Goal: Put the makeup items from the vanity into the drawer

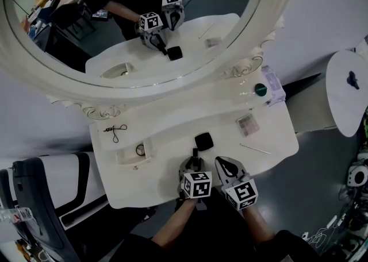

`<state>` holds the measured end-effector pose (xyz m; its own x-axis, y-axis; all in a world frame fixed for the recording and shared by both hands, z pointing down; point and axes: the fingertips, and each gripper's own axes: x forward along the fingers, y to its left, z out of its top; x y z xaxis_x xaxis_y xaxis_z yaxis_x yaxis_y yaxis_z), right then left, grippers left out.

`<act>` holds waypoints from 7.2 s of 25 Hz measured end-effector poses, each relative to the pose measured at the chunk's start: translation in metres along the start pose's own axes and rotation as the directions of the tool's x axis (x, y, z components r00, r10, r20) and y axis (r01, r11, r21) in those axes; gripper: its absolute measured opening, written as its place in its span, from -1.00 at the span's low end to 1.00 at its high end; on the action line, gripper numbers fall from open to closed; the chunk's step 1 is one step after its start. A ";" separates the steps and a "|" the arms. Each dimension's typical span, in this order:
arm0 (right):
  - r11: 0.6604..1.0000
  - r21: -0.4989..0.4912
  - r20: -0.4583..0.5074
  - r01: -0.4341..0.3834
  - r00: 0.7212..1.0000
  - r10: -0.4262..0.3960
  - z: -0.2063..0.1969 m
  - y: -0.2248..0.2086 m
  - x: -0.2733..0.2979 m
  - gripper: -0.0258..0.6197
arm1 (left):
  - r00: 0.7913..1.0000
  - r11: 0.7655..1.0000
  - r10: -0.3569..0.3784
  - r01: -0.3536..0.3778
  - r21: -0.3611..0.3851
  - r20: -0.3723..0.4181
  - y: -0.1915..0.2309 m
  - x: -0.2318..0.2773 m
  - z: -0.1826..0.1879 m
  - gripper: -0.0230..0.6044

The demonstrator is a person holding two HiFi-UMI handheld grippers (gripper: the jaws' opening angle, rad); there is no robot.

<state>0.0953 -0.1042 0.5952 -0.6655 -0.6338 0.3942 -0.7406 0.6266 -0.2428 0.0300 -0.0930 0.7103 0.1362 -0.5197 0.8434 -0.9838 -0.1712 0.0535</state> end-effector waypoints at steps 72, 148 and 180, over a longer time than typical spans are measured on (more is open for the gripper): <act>0.977 -0.110 0.174 -0.185 0.964 0.202 0.085 0.133 0.033 -0.85 | 0.829 0.981 0.046 0.067 -0.181 0.557 0.113 -0.201 0.073 -0.59; 0.935 -0.098 0.067 -0.341 0.935 0.348 0.078 0.210 0.128 -0.85 | 0.877 0.970 0.118 -0.001 -0.244 0.466 0.228 -0.189 0.040 -0.86; 0.992 -0.101 0.319 -0.069 0.943 0.098 0.136 0.208 0.035 -0.85 | 0.673 0.976 -0.210 0.184 0.114 0.709 0.157 -0.271 0.097 -0.88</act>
<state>-0.0950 -0.0579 0.4385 -0.7297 -0.6806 0.0651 -0.6796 0.7115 -0.1788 -0.1506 -0.0602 0.4380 0.3807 -0.9076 0.1770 -0.9221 -0.3582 0.1463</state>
